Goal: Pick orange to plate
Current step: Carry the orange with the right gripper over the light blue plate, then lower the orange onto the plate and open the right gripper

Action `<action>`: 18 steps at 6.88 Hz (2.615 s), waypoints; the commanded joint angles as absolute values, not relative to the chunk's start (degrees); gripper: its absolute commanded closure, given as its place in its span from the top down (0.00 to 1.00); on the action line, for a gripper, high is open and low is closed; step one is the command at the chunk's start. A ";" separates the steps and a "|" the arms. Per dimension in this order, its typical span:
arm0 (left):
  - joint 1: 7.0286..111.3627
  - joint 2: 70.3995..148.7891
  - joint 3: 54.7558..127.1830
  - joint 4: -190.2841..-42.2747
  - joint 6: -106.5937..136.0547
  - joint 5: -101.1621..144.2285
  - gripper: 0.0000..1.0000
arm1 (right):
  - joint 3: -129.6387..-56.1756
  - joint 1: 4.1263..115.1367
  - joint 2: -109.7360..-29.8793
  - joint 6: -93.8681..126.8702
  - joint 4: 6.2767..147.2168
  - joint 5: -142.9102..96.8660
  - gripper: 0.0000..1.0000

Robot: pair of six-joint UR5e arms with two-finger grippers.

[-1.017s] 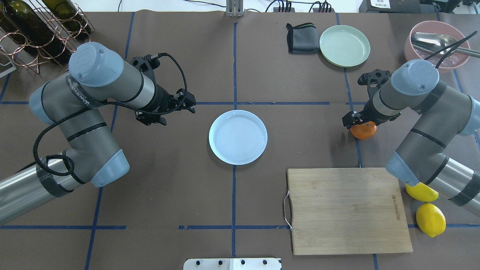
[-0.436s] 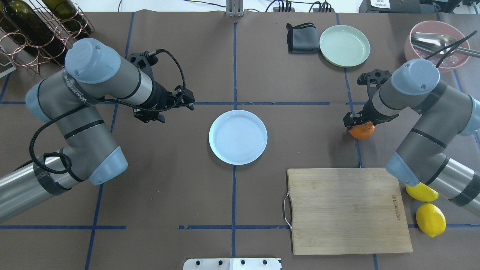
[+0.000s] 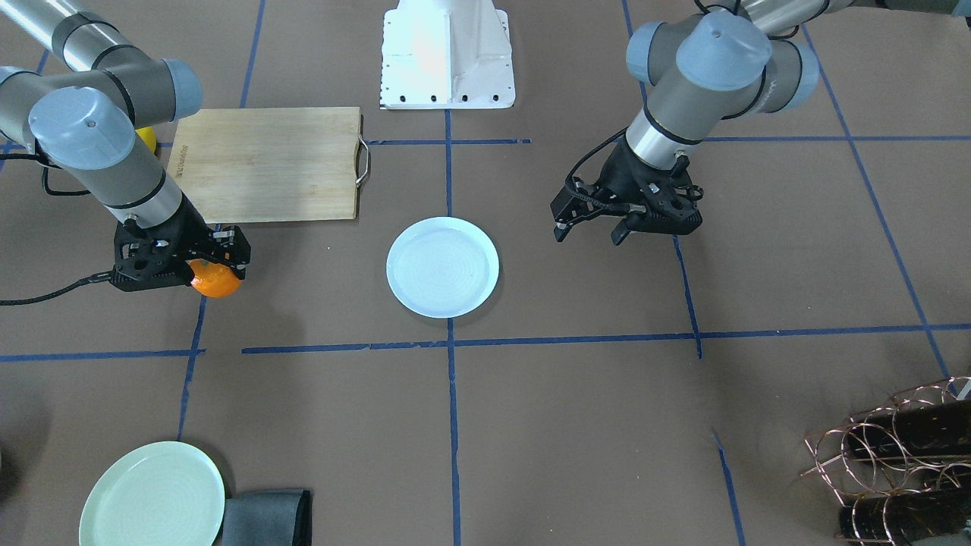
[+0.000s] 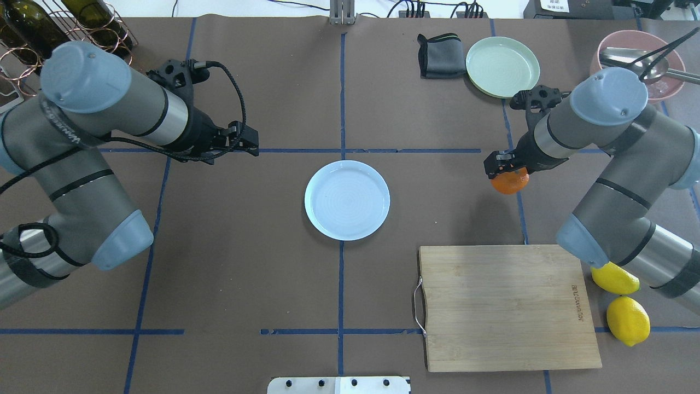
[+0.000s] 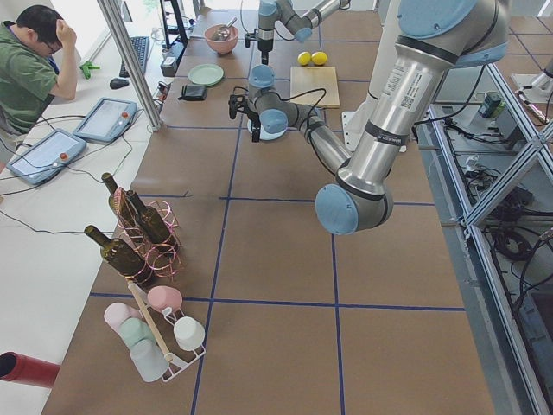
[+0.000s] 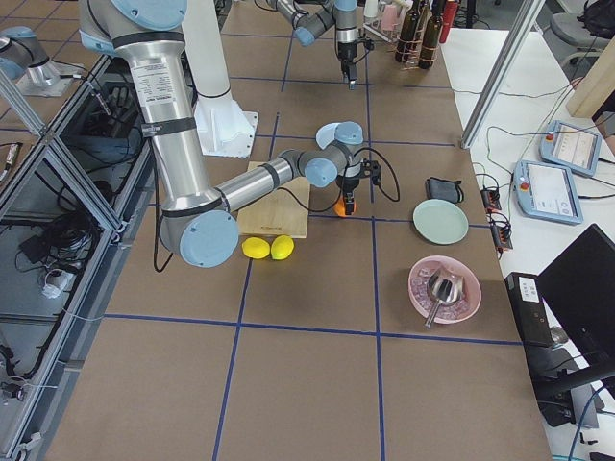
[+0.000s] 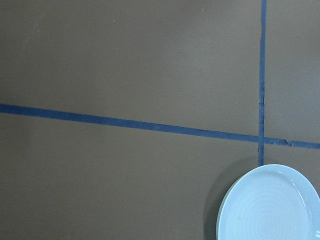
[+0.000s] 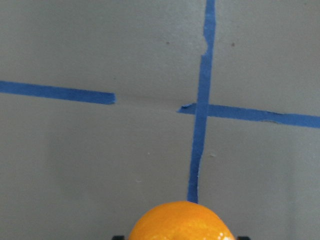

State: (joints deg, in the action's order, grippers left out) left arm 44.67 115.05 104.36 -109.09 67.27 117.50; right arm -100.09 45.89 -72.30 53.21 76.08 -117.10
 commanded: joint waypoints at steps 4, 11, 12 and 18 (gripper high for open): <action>52.36 102.09 112.67 -107.93 44.22 117.07 1.00 | -91.97 38.60 -55.50 66.25 76.20 -113.57 0.00; 61.79 94.22 110.49 -107.58 35.42 117.51 1.00 | -80.68 29.97 -44.65 66.71 76.29 -106.00 0.00; 61.96 94.22 109.87 -107.67 35.33 117.51 1.00 | -80.51 30.06 -44.30 66.88 76.29 -105.91 0.60; 65.73 93.61 106.44 -106.27 30.18 117.51 1.00 | -93.21 36.53 -43.85 61.66 97.32 -108.70 1.00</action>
